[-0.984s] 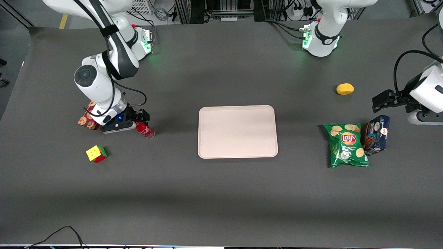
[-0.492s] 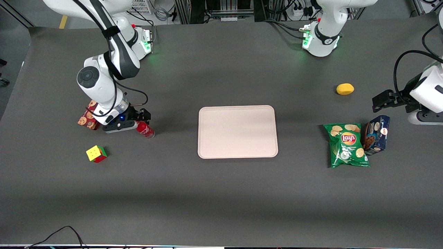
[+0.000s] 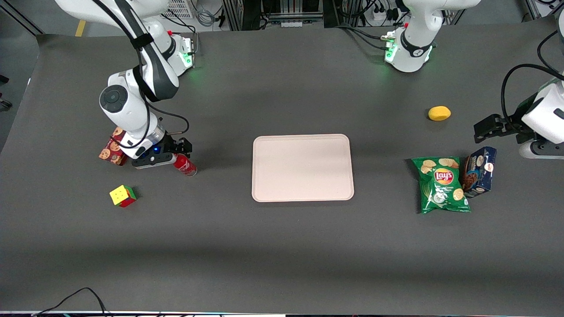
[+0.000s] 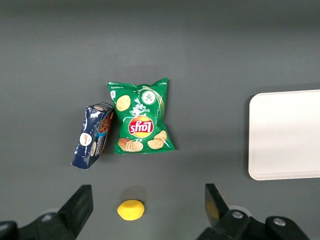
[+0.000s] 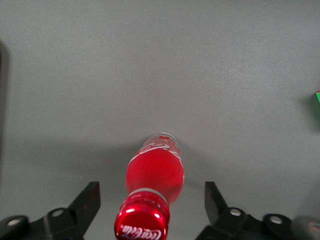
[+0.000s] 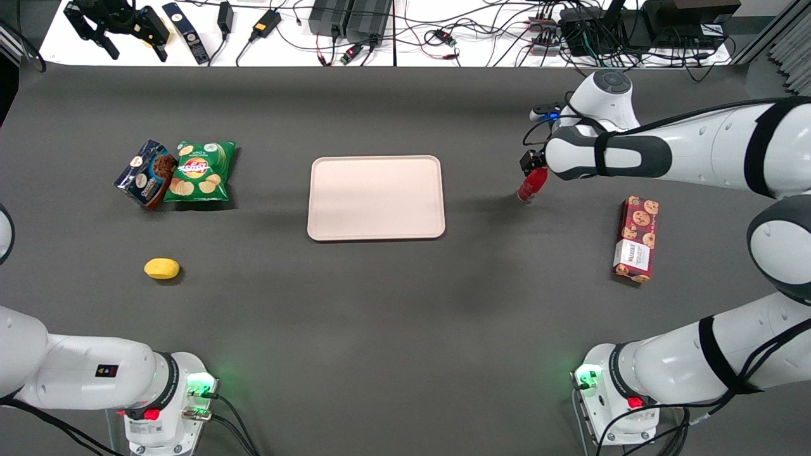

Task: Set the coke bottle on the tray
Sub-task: 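Close the right gripper around the bottle's body and lift it, then carry the held bottle with the right gripper over the white tray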

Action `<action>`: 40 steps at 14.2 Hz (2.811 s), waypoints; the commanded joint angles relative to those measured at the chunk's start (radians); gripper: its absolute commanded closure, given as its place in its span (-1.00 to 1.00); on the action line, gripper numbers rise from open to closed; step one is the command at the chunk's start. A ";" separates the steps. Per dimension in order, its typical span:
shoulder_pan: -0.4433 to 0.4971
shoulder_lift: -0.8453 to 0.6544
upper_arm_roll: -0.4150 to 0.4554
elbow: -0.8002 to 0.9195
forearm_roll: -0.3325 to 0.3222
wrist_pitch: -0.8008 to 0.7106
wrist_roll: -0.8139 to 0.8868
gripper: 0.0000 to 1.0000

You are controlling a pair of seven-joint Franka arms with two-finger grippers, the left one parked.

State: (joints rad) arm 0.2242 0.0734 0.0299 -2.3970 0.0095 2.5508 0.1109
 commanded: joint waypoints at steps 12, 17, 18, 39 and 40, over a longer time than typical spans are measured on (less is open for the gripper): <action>0.007 -0.035 0.028 0.053 0.020 -0.093 -0.007 1.00; 0.004 -0.084 0.025 0.358 0.020 -0.570 -0.011 1.00; 0.006 -0.108 0.025 0.396 0.018 -0.630 -0.010 1.00; 0.307 0.075 0.136 0.783 0.083 -0.783 0.610 1.00; 0.307 0.109 0.149 0.779 0.081 -0.743 0.634 1.00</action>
State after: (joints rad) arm 0.5329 0.0656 0.1445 -1.6840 0.0879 1.7489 0.6818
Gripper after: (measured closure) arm 0.533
